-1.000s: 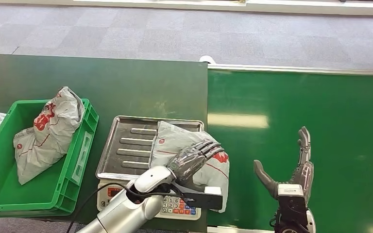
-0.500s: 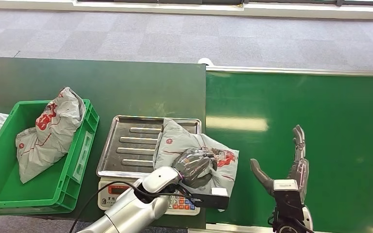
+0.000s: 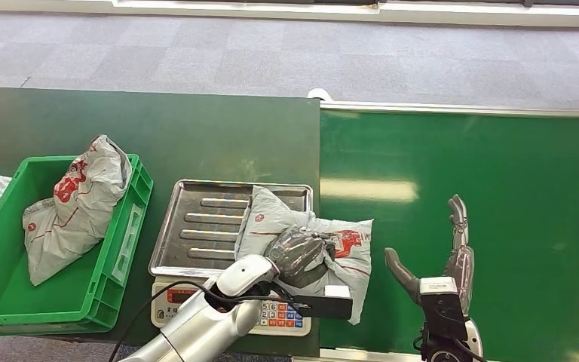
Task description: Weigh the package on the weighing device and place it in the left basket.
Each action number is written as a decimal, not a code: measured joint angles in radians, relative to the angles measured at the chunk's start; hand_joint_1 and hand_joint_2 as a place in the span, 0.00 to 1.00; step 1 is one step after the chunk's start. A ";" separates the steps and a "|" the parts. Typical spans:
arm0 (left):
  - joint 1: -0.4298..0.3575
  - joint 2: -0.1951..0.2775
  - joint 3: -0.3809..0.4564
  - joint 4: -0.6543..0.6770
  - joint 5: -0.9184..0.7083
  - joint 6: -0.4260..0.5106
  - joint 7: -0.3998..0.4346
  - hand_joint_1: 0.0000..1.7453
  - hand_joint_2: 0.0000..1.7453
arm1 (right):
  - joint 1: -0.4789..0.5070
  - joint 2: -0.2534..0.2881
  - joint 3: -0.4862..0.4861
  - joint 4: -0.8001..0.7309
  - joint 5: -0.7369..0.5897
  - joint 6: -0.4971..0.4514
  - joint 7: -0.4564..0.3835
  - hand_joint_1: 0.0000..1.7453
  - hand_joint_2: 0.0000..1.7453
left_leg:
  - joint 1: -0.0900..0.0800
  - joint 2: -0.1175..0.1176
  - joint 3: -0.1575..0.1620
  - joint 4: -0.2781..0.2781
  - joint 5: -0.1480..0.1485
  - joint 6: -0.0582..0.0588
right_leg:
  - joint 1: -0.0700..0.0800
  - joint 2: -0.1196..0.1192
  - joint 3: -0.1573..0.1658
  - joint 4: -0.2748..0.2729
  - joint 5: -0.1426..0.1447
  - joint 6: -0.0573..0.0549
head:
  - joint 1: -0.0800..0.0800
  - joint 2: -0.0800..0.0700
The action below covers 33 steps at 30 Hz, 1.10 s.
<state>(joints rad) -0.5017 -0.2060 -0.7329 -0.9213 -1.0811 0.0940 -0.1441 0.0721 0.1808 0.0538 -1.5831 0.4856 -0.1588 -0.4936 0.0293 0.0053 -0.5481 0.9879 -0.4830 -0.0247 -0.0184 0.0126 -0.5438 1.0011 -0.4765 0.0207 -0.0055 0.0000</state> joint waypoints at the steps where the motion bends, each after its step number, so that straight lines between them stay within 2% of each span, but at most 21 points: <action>1: 0.001 0.000 0.001 -0.002 0.000 0.000 0.000 0.97 1.00 | 0.000 0.001 0.000 0.000 0.000 0.000 0.000 0.00 1.00 | 0.000 0.000 0.000 0.000 0.000 0.000 | 0.000 0.000 0.000 0.000 0.000 0.000 | 0.000 0.000; 7: 0.010 0.003 0.009 -0.013 0.007 0.014 -0.007 0.99 1.00 | 0.003 0.003 0.000 0.000 0.001 0.002 0.000 0.00 1.00 | 0.000 0.000 -0.002 0.000 0.000 0.000 | 0.000 0.000 -0.001 0.000 0.000 0.000 | 0.000 0.000; 11: 0.053 0.014 0.036 -0.078 0.063 0.085 -0.059 0.99 1.00 | 0.009 0.003 0.000 0.000 0.005 0.011 0.002 0.00 1.00 | 0.000 0.000 -0.003 0.000 0.000 0.000 | 0.000 0.000 -0.003 0.000 0.000 0.000 | 0.000 0.000; 17: 0.172 0.059 0.099 -0.346 0.231 0.218 -0.158 0.97 1.00 | 0.023 0.002 0.000 0.000 -0.006 -0.004 -0.001 0.00 1.00 | 0.000 0.000 -0.011 0.000 0.001 0.000 | 0.000 0.000 -0.012 0.001 0.000 0.000 | 0.000 0.000; 21: 0.224 0.093 0.146 -0.522 0.333 0.310 -0.218 0.98 1.00 | 0.026 -0.001 0.001 0.003 -0.020 -0.028 -0.005 0.00 1.00 | 0.000 -0.001 -0.014 0.000 0.001 0.000 | 0.000 0.000 -0.014 0.001 0.000 0.000 | 0.000 0.000; 25: 0.261 0.118 0.235 -0.628 0.446 0.369 -0.261 0.96 1.00 | 0.031 -0.002 0.005 0.005 -0.024 -0.041 -0.010 0.00 1.00 | 0.000 -0.001 -0.015 0.000 0.001 0.000 | 0.000 0.000 -0.015 0.001 0.000 0.000 | 0.000 0.000; 33: 0.352 0.151 0.488 -0.740 0.807 0.386 -0.384 0.95 1.00 | 0.037 -0.006 0.018 0.018 -0.037 -0.063 -0.011 0.00 1.00 | 0.000 0.000 -0.016 0.000 0.001 0.000 | 0.000 0.000 -0.016 0.001 0.000 0.000 | 0.000 0.000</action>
<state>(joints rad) -0.1497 -0.0550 -0.2446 -1.6613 -0.2744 0.4802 -0.5279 0.1088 0.1745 0.0718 -1.5653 0.4484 -0.2214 -0.5047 0.0293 0.0049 -0.5638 0.9879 -0.4824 -0.0248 -0.0185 0.0124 -0.5600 1.0020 -0.4768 0.0206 -0.0056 0.0000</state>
